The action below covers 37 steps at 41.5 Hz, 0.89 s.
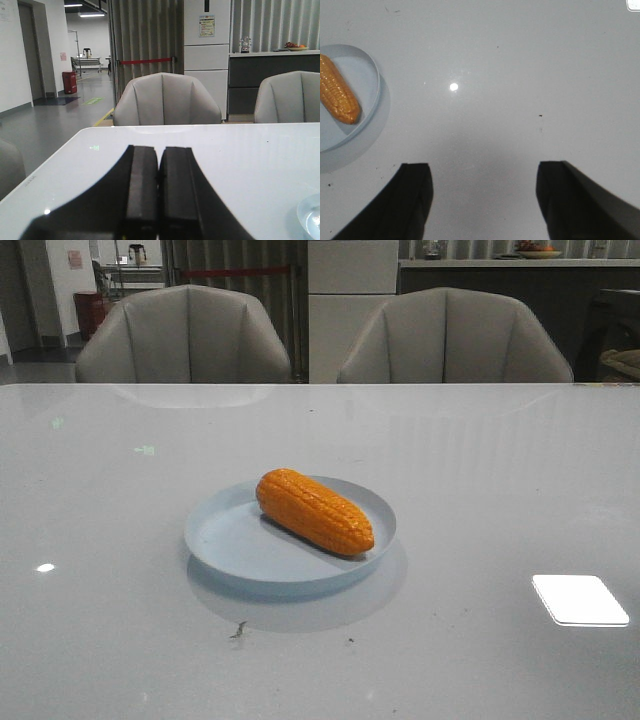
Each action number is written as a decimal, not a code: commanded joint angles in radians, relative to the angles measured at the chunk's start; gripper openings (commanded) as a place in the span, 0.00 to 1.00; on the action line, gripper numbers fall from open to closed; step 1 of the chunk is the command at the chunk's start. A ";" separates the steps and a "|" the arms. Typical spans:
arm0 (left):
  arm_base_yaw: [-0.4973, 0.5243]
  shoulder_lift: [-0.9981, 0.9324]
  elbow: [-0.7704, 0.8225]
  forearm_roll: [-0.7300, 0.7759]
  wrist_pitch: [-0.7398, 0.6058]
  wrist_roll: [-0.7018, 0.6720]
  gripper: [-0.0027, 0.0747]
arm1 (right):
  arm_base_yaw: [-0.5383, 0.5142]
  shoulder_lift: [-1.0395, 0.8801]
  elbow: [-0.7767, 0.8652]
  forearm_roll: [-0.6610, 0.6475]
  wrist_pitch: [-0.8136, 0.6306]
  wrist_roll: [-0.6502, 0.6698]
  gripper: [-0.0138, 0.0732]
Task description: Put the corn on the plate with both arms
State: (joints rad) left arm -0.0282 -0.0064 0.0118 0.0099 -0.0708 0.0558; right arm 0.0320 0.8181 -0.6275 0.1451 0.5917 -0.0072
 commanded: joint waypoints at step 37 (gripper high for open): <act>0.001 -0.020 0.036 -0.010 -0.075 -0.010 0.16 | -0.005 -0.764 0.533 -0.077 -0.569 -0.010 0.23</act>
State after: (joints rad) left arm -0.0282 -0.0064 0.0118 0.0099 -0.0686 0.0558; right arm 0.0320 0.1260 -0.1139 0.0114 0.1195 -0.0091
